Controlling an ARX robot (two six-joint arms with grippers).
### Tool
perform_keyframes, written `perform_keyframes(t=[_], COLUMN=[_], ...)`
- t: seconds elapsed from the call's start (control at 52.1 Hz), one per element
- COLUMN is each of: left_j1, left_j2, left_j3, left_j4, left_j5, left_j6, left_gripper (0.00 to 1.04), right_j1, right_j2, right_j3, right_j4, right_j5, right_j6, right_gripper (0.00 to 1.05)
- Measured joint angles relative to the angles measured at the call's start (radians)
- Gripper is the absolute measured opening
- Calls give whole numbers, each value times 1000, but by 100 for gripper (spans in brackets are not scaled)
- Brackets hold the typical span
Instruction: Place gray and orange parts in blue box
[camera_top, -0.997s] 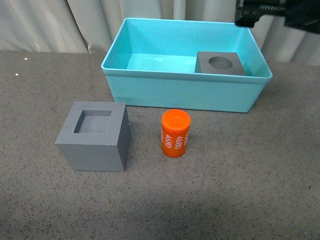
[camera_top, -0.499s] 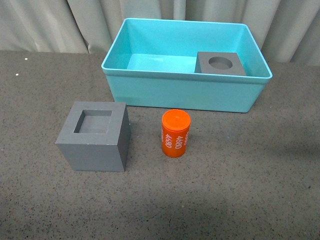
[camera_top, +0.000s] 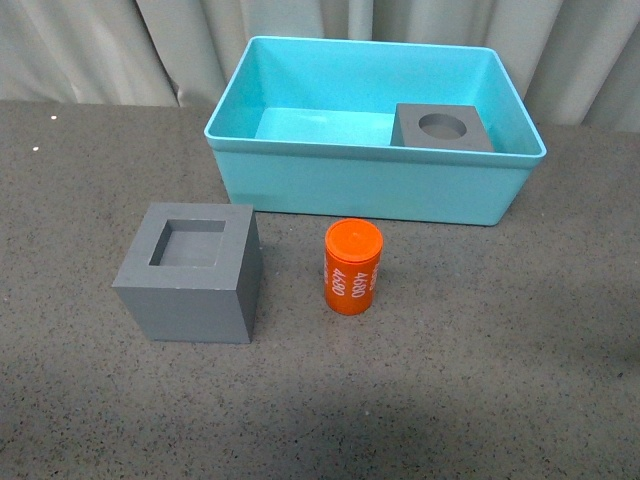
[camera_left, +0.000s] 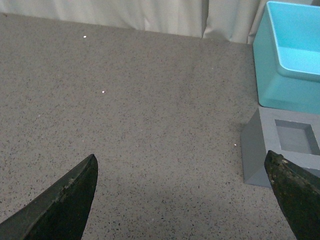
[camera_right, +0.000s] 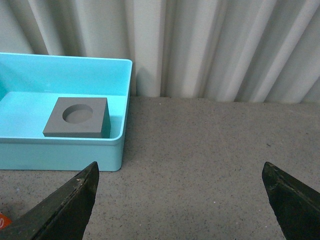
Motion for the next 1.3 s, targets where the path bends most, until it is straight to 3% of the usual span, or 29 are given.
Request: perform_keyframes(t=[0.23,0.364,0.499,0.882,1.208,1.304], left_j1=[-21,-73,-109,-187,-197,-196], left_j2=[503,769,973,1232,1407,1419], left_j3=[122,221,288,432,542,551], left_j4=[416,512,580,498,415,407], left_j5=[3,-32,2,114,122,134], left_j6=[15,-12,-18,-55,-76,-85], left_gripper=[98,98,98,98,98,84], right_j1=[0,0,0,-1,-1,-1], right_j2=[0,0,0,0,0,0], right_j3=[0,0,0,0,0,0], right_j4=[0,0,0,0,0,0], right_j5=[0,0,0,0,-1,0], right_j6=[0,0,0,0,0,0], right_gripper=[95,95,95,95,95,95])
